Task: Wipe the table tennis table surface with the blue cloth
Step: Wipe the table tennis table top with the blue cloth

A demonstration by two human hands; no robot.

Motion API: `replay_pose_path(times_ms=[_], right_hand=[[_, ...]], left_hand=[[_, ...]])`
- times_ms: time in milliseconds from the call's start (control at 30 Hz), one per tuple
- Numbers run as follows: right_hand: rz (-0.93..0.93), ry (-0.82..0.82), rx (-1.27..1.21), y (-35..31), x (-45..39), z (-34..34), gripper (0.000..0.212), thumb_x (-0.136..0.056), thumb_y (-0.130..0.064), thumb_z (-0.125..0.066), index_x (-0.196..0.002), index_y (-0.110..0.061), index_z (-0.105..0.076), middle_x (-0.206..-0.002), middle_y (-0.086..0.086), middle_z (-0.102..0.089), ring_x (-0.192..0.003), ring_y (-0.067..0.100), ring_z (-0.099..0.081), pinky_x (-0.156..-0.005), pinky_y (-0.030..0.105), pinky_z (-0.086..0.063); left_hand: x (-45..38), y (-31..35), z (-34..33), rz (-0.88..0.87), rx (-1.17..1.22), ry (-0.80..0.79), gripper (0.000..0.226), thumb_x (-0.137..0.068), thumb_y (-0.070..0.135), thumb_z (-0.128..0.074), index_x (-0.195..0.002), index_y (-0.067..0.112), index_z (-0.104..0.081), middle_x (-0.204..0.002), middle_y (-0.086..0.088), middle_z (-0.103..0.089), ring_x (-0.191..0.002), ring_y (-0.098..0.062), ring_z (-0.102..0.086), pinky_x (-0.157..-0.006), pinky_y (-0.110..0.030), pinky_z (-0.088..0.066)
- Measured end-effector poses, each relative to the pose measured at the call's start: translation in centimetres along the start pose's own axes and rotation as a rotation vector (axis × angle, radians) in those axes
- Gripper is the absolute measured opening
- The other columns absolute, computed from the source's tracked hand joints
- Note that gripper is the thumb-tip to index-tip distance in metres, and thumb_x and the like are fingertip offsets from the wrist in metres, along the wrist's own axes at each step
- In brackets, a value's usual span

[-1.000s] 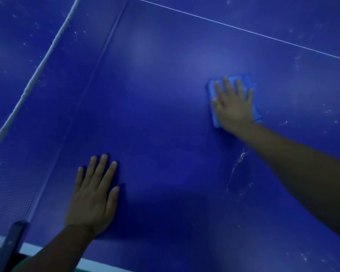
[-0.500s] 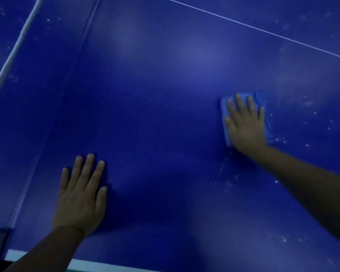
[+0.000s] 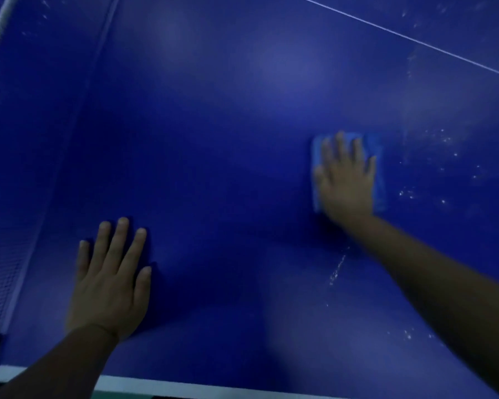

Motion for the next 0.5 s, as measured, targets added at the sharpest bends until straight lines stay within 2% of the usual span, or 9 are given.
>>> replay_pose_path(times_ms=[100, 167, 200, 267, 333, 367, 433, 500], right_hand=[[0.543, -0.085, -0.010, -4.0, 12.1, -0.7, 0.053, -0.105, -0.049, -0.024, -0.153, -0.026, -0.030, -0.161, 0.007, -0.028, -0.148, 0.040, -0.020, -0.112, 0.071, -0.016], [0.721, -0.154, -0.001, -2.4, 13.3, -0.3, 0.052, -0.105, -0.050, -0.026, -0.153, -0.030, -0.028, -0.161, 0.005, -0.028, -0.149, 0.037, -0.020, -0.113, 0.070, -0.016], [0.675, -0.129, 0.018, -0.8, 11.6, -0.3, 0.052, -0.104, -0.050, -0.026, -0.153, -0.031, -0.027, -0.160, 0.004, -0.029, -0.149, 0.036, -0.021, -0.111, 0.071, -0.019], [0.315, -0.065, 0.036, 1.9, 7.3, -0.4, 0.055, -0.102, -0.051, -0.026, -0.153, -0.030, -0.024, -0.160, 0.005, -0.030, -0.147, 0.035, -0.022, -0.107, 0.073, -0.023], [-0.072, -0.056, 0.001, 4.1, 5.0, 0.0, 0.060, -0.100, -0.053, -0.021, -0.156, -0.031, -0.022, -0.164, 0.001, -0.021, -0.150, 0.032, -0.014, -0.113, 0.069, -0.015], [-0.174, -0.062, -0.035, 4.0, 5.6, 0.1, 0.062, -0.100, -0.055, -0.018, -0.157, -0.031, -0.021, -0.165, -0.002, -0.016, -0.152, 0.030, -0.010, -0.116, 0.066, -0.010], [-0.203, -0.043, -0.042, 2.1, 10.0, -0.1, 0.062, -0.101, -0.056, -0.018, -0.156, -0.030, -0.023, -0.165, -0.002, -0.016, -0.152, 0.029, -0.009, -0.117, 0.062, -0.009], [-0.091, -0.045, -0.015, -0.9, 17.2, -0.3, 0.058, -0.103, -0.055, -0.019, -0.154, -0.028, -0.028, -0.163, 0.002, -0.023, -0.151, 0.031, -0.013, -0.115, 0.062, -0.013]], left_hand=[[0.1, 0.1, 0.0, -0.004, 0.008, 0.004, 0.067, -0.103, 0.048, -0.013, -0.155, 0.010, -0.030, -0.165, -0.011, -0.016, -0.154, -0.030, -0.005, -0.124, -0.049, 0.001], [0.0, 0.0, -0.1, -0.010, 0.016, 0.011, 0.067, -0.102, 0.048, -0.015, -0.155, 0.009, -0.030, -0.165, -0.012, -0.016, -0.154, -0.030, -0.004, -0.124, -0.050, 0.001], [-0.1, 0.0, -0.1, -0.012, 0.017, 0.012, 0.067, -0.102, 0.047, -0.017, -0.154, 0.009, -0.030, -0.165, -0.012, -0.016, -0.154, -0.030, -0.004, -0.123, -0.050, 0.001], [-0.1, 0.0, -0.1, -0.014, 0.031, 0.015, 0.065, -0.100, 0.045, -0.023, -0.154, 0.009, -0.031, -0.165, -0.012, -0.016, -0.154, -0.030, -0.004, -0.123, -0.050, 0.001], [0.0, 0.1, 0.0, -0.017, 0.052, 0.022, 0.065, -0.099, 0.043, -0.025, -0.154, 0.009, -0.032, -0.164, -0.012, -0.017, -0.154, -0.030, -0.004, -0.123, -0.049, 0.003], [0.0, 0.1, 0.1, -0.019, 0.058, 0.022, 0.065, -0.099, 0.043, -0.025, -0.154, 0.009, -0.032, -0.164, -0.012, -0.016, -0.154, -0.029, -0.004, -0.123, -0.048, 0.004], [0.0, 0.2, 0.3, -0.022, 0.065, 0.019, 0.065, -0.100, 0.044, -0.023, -0.154, 0.009, -0.031, -0.165, -0.011, -0.015, -0.154, -0.029, -0.003, -0.123, -0.046, 0.006], [0.0, 0.2, 0.4, -0.022, 0.073, 0.021, 0.065, -0.100, 0.045, -0.022, -0.155, 0.010, -0.031, -0.165, -0.010, -0.014, -0.154, -0.029, -0.002, -0.122, -0.045, 0.007]])
Point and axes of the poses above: each hand's wrist, its own x-axis away from the middle knuckle, its own z-axis out of the back of the hand, y = z × x, the point moved 2 cm from there along -x, towards the middle knuckle
